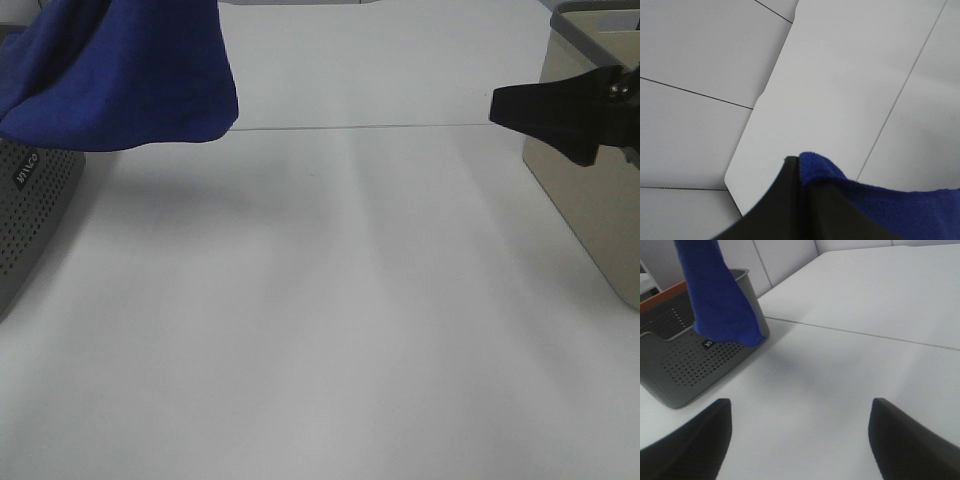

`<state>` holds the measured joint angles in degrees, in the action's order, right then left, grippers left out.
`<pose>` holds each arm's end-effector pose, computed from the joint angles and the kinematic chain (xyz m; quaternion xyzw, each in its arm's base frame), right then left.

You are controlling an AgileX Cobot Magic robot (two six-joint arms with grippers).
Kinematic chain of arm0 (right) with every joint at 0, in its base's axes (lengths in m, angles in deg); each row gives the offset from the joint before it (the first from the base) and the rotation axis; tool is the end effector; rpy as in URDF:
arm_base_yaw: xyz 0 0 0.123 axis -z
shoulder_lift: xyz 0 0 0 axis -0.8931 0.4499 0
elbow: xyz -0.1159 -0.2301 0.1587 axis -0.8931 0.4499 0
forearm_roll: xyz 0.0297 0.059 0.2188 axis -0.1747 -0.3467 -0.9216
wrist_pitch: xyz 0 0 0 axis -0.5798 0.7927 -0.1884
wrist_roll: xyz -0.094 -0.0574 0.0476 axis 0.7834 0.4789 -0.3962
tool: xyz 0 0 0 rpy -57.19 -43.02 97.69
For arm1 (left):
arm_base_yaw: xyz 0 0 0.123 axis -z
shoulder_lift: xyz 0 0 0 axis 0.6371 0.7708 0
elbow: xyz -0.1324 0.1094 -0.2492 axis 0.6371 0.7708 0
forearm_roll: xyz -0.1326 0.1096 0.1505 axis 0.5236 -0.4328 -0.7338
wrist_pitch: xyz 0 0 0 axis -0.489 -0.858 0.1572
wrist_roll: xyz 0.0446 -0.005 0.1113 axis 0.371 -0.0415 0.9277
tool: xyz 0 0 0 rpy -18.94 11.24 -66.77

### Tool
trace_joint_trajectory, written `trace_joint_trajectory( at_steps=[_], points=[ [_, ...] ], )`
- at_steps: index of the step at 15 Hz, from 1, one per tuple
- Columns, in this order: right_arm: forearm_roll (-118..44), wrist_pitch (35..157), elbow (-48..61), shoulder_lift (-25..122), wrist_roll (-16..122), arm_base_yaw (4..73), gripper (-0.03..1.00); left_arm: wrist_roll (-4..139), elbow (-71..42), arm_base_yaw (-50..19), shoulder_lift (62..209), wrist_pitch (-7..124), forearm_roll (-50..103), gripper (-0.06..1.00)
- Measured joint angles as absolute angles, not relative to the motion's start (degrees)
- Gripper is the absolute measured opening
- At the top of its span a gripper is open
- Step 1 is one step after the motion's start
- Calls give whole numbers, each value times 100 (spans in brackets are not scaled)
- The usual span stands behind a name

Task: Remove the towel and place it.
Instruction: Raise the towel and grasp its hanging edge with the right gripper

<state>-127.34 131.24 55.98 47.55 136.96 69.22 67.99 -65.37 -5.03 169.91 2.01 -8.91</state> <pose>0.2238 0.0608 0.2642 -0.1877 0.7963 0.2753 0.5048 0.3622 -0.2015 0.4707 0.4875 0.7052 0.1925 0.4775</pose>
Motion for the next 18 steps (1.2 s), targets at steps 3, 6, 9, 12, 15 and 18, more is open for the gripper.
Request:
trace_joint_trajectory(
  at_steps=[3, 6, 9, 12, 15, 18],
  points=[
    [-12814, 13903, 4830, 6038, 13960, 6922, 75, 6816, -6537, -365, 16991, 184, -891, 0],
    [-12883, 14104, 4068, 6938, 14172, 6636, 75, 6816, -6537, -325, 16991, 184, -874, 0],
    [-12895, 13903, 3220, 7809, 14355, 5782, 75, 6816, -6537, -325, 16991, 184, -799, 0],
    [-12889, 13531, 2372, 8433, 14373, 4957, 73, 6833, -6537, -325, 16991, 184, -754, 0],
    [-12878, 13279, 1839, 8748, 14373, 4487, 73, 6833, -6537, -325, 16991, 184, -754, 0],
    [-12878, 13015, 1513, 8955, 14441, 4361, 71, 6833, -6537, -325, 16991, 172, -736, 0]
  ],
)
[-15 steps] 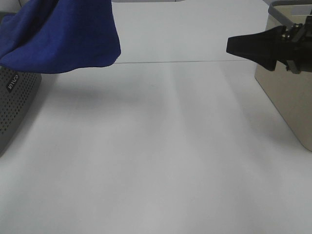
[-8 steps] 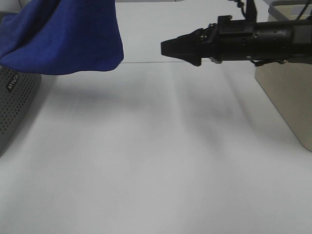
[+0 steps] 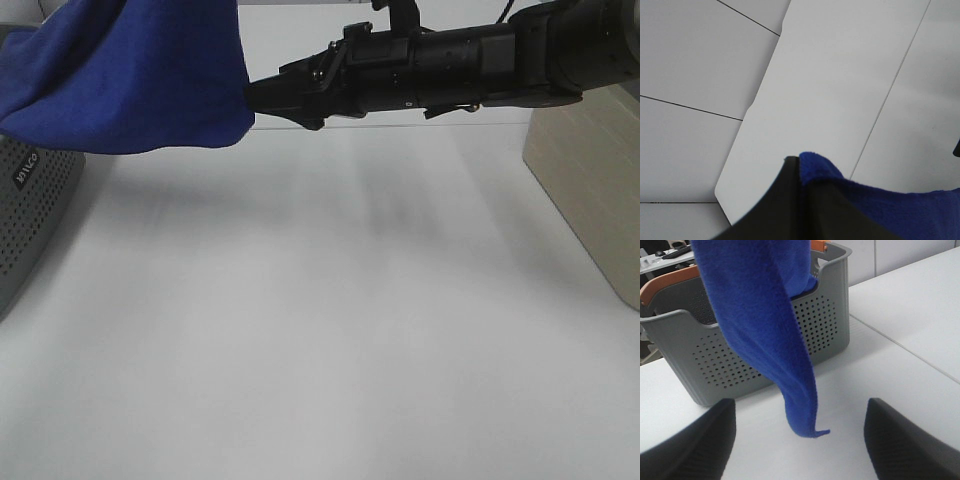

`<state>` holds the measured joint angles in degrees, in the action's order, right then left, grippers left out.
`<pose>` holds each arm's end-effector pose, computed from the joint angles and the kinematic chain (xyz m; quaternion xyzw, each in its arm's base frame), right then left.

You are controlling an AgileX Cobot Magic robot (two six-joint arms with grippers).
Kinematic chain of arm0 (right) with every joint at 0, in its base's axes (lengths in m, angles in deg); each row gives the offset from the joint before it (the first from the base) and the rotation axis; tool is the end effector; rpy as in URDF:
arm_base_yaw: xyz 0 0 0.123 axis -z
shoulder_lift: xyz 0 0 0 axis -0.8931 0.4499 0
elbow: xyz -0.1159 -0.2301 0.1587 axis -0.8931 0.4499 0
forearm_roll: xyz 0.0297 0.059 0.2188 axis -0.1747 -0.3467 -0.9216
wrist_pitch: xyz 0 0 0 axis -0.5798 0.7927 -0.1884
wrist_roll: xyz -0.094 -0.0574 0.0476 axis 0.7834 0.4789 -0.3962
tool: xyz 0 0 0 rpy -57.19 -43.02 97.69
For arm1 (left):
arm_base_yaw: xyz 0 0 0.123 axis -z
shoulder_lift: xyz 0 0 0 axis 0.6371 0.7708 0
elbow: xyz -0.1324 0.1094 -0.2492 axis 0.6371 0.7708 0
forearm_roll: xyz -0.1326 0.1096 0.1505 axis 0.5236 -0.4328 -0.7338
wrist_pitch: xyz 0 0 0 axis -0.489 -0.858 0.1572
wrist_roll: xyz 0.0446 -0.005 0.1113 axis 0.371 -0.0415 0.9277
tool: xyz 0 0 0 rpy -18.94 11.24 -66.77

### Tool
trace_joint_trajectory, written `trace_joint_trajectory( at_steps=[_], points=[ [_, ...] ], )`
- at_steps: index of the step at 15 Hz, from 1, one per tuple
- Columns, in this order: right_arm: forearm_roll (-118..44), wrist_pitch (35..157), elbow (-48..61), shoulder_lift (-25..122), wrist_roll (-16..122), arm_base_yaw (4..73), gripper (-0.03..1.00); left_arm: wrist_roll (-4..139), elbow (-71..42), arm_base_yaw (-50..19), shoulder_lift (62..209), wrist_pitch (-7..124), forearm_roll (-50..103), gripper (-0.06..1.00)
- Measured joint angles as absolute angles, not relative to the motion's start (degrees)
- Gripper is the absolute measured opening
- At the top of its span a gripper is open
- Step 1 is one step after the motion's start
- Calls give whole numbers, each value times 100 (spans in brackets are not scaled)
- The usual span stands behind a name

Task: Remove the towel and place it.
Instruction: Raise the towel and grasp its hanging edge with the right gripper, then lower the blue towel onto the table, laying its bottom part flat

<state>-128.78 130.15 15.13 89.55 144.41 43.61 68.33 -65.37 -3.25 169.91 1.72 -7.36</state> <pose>0.3764 0.2213 0.2209 -0.3913 0.7215 0.3498 0.4516 0.3544 -0.2147 0.4693 0.5019 0.6992 0.1732 0.4787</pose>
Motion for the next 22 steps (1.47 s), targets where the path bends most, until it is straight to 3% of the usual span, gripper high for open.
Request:
trace_joint_trajectory(
  at_steps=[9, 12, 13, 17, 18, 22],
  points=[
    [-12878, 12557, 854, 9751, 14671, 3748, 69, 6833, -6537, -325, 16991, 172, -490, 0],
    [-12878, 12557, 848, 9757, 14636, 3731, 57, 6833, -6537, -325, 16991, 172, -490, 0],
    [-12878, 12528, 842, 9768, 14596, 3731, 40, 6833, -6537, -325, 16991, 172, -490, 0],
    [-12648, 12459, 842, 9722, 13645, 3731, 6, 6833, -6537, -325, 16991, 172, -490, 0],
    [-12299, 12408, 842, 9642, 13255, 3731, 2, 6833, -6537, -325, 16991, 172, -490, 0],
    [-10379, 12345, 842, 9218, 11284, 3754, 2, 6833, -6537, -325, 16991, 172, -490, 0]
  ],
)
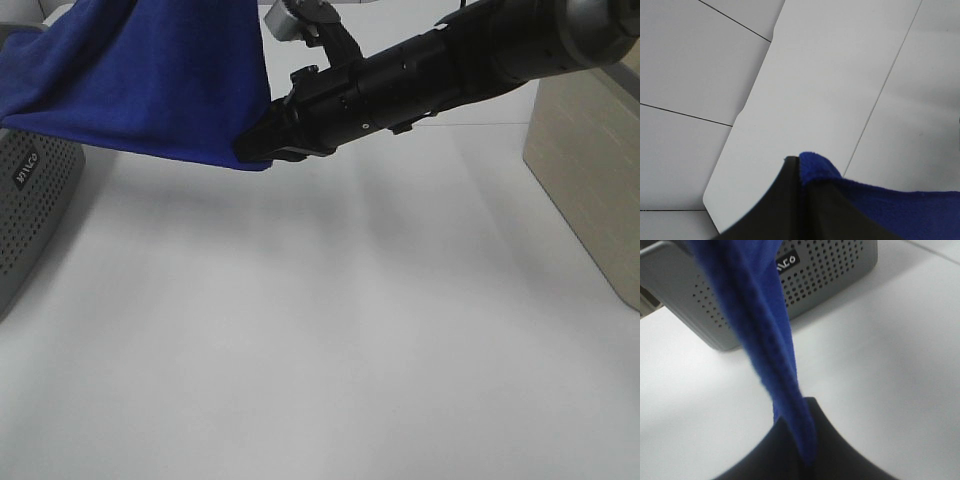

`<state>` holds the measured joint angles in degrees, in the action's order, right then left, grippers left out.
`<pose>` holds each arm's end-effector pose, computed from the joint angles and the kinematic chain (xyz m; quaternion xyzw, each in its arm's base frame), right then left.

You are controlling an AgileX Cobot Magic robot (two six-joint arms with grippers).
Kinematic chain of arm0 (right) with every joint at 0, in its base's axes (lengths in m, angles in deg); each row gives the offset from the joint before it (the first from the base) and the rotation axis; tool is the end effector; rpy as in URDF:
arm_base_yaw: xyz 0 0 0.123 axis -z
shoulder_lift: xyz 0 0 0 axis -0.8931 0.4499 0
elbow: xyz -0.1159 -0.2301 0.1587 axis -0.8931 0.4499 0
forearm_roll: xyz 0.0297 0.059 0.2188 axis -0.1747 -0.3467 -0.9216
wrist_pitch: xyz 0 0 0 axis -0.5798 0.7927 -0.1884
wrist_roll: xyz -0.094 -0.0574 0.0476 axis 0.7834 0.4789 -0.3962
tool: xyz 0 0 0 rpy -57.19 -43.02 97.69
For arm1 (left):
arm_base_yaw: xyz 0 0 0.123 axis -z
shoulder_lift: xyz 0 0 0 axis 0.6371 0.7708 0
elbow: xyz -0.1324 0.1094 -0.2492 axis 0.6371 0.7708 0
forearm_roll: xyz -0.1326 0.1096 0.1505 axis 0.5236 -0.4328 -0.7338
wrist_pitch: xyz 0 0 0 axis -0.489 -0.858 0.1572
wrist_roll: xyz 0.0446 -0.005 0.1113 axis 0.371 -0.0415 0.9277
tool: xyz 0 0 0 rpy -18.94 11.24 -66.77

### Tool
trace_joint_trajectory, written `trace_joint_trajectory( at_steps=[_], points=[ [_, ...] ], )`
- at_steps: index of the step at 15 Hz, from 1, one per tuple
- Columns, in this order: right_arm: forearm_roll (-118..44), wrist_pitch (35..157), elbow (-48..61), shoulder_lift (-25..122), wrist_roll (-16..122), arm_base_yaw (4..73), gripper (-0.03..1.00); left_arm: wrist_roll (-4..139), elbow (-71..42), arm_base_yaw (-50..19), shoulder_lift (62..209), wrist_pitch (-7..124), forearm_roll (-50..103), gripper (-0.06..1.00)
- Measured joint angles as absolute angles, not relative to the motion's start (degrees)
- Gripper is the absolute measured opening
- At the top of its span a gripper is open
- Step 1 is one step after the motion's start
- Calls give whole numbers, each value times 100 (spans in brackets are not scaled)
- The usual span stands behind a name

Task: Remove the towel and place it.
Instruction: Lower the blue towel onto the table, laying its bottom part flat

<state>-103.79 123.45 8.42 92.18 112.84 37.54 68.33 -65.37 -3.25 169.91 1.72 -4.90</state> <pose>0.3668 0.2542 0.2007 -0.3919 0.7952 0.3247 0.3295 0.3525 -0.2186 0.4680 0.5035 0.7020 0.1521 0.4802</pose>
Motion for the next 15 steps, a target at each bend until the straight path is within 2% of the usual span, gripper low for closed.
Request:
trace_joint_trajectory(
  at_steps=[4, 7, 11, 15],
  points=[
    [-7818, 12522, 836, 8496, 8563, 4006, 2, 6822, -6560, -325, 17071, 195, -312, 0],
    [-5807, 12963, 435, 7677, 6821, 4241, 2, 6472, -6560, -325, 17100, 917, -100, 0],
    [-3710, 13640, -676, 6972, 5778, 4258, 2, 6231, -6589, -325, 17100, 1702, -77, 0],
    [-2902, 14556, -1599, 6783, 5538, 4264, 2, 6186, -6652, -325, 16911, 1708, -83, 0]
  ],
)
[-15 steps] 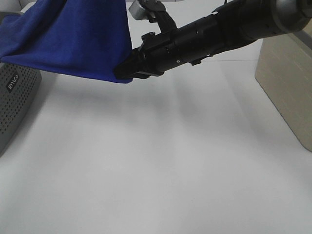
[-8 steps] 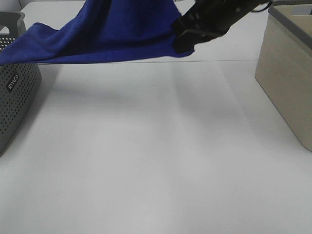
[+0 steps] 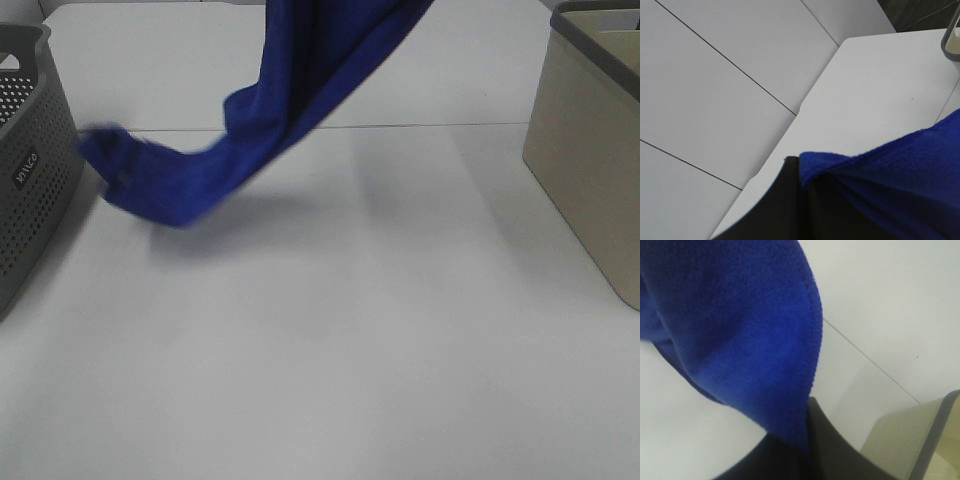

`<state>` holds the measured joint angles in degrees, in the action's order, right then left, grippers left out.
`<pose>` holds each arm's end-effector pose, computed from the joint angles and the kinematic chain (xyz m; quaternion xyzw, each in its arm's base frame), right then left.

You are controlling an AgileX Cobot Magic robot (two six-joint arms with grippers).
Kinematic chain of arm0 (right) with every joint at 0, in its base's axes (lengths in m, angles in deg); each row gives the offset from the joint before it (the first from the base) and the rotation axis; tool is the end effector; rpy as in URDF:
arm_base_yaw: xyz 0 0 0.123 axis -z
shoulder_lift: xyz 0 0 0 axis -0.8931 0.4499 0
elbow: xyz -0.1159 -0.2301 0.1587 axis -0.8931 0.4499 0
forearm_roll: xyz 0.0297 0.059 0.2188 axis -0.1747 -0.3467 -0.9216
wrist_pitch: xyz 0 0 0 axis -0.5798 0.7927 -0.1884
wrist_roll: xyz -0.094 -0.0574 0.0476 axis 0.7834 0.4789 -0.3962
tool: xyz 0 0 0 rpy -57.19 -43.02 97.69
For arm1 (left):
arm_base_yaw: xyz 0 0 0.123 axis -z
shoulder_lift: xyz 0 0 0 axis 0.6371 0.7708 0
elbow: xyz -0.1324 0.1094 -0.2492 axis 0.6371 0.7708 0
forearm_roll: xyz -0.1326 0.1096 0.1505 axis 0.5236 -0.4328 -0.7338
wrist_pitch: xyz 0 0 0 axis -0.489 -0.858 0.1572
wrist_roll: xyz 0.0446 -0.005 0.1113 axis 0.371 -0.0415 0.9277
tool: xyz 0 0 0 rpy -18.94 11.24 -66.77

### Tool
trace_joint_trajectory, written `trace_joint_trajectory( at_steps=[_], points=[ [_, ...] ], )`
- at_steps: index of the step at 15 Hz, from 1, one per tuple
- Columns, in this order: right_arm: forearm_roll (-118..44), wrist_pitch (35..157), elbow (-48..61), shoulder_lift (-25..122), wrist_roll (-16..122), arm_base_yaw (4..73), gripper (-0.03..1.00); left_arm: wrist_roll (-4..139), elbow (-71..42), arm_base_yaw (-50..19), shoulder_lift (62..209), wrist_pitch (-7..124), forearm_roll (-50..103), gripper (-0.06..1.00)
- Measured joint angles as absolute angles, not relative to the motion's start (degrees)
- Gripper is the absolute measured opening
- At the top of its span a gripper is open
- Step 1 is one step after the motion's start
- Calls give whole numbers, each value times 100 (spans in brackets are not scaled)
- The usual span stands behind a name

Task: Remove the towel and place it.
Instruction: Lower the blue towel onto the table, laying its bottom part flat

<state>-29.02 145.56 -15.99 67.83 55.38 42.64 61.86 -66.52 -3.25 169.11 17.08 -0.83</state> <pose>0.3267 0.1230 0.4216 -0.3582 0.8473 -0.0157 0.3919 0.3513 -0.2324 0.5068 0.4334 0.6560 0.0797 0.6128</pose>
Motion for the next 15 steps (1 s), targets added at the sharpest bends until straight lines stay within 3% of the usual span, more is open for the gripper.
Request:
trace_joint_trajectory(
  at_steps=[4, 9, 15],
  points=[
    [-2902, 15507, -2492, 6754, 5520, 4264, 2, 5956, -6681, -325, 16355, 963, -14, 0],
    [-2902, 15622, -3644, 6697, 5366, 4264, 2, 5991, -6681, -325, 15856, 763, 1046, 0],
    [-3298, 15628, -3827, 6365, 5028, 4264, 2, 6231, -6692, -325, 15616, -441, 1338, 0]
  ],
)
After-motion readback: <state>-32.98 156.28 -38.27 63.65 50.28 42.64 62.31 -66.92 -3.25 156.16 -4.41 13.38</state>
